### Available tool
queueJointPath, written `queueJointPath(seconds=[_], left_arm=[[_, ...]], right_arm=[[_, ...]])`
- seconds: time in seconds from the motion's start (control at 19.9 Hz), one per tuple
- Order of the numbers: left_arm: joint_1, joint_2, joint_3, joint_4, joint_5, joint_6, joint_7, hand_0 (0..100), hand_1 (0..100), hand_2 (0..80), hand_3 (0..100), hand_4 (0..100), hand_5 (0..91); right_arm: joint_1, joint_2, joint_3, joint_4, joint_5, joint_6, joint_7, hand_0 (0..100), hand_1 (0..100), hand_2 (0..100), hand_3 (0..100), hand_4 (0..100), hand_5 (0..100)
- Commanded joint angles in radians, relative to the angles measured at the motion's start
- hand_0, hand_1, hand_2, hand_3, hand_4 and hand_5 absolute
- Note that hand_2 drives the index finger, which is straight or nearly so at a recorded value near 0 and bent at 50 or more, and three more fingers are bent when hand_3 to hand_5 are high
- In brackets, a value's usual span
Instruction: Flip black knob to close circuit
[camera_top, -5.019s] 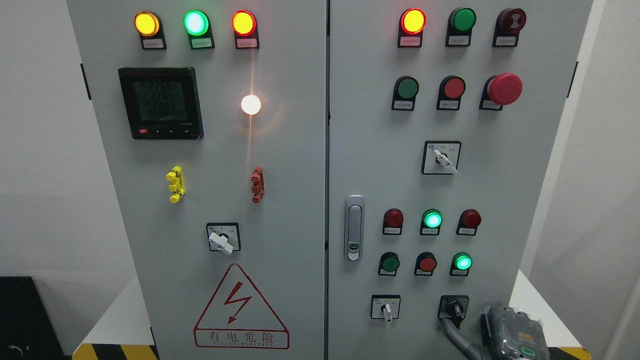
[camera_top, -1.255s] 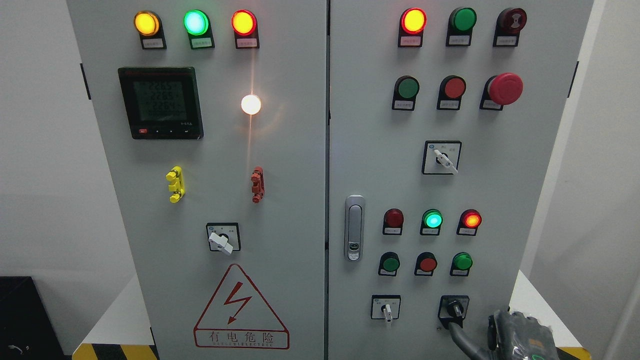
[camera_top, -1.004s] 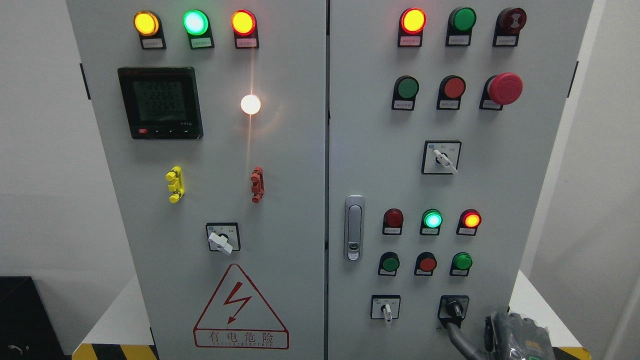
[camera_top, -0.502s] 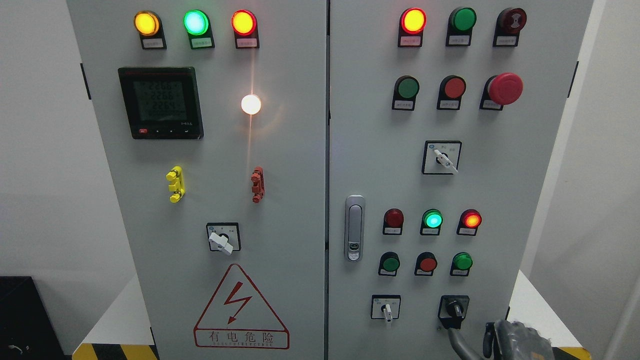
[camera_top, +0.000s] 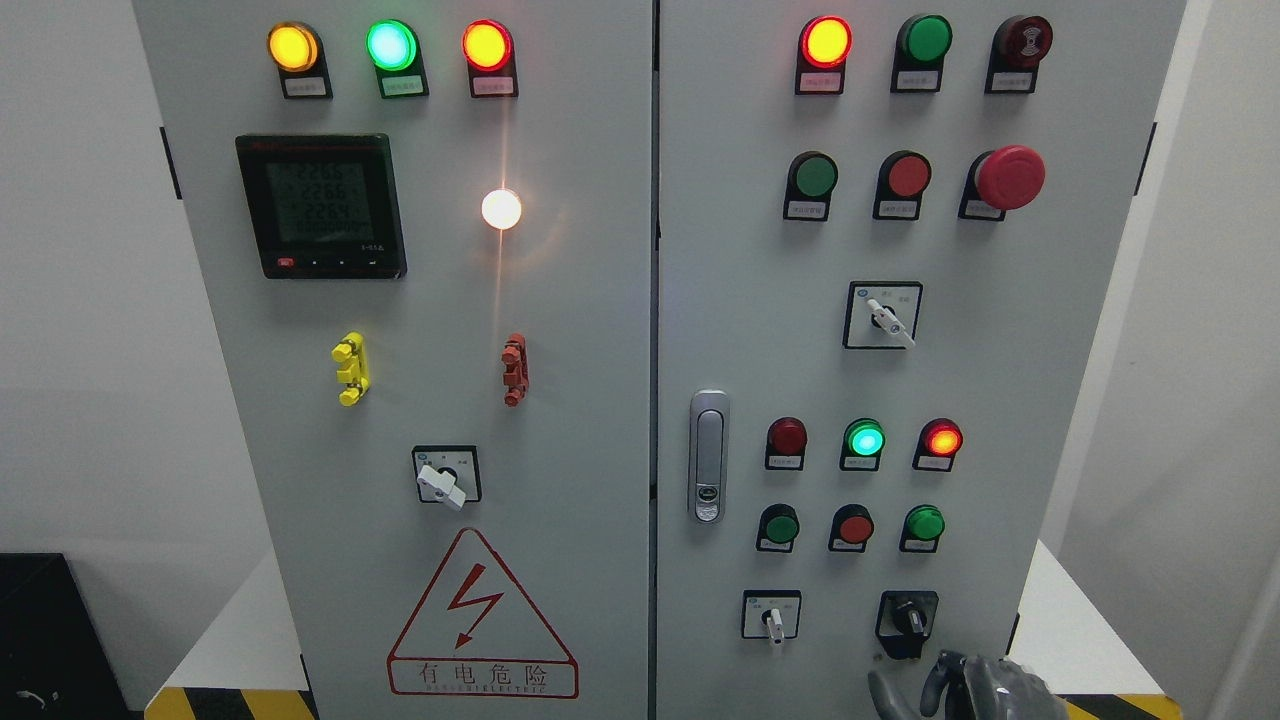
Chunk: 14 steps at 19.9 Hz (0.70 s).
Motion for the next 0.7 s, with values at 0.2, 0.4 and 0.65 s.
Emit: queueJointPath(seconds=[0.2,0.4,0.65], left_arm=[[0.0,0.0,0.0,0.001,0.0,-0.001,0.002,12,56,0.0,0,0,0.0],[0.0,0.0,0.0,-0.001,0.0,-0.001,0.002,12,56,0.0,0,0,0.0],[0.0,0.0,0.0,-0.001,0.0,-0.001,0.002,12,56,0.0,0,0,0.0]], right_arm=[[0.14,-0.006,0.055,-0.138,-0.502,0.027,-0.046,0,4,38,55,55,53],[0.208,-0.011,0.052,-0.212,-0.755,0.082,-0.046,0,3,28,43,44,40],[0.269,-0.011,0.039,-0.228,-0.876,0.058,-0.046,0,0,15,32,31,25]])
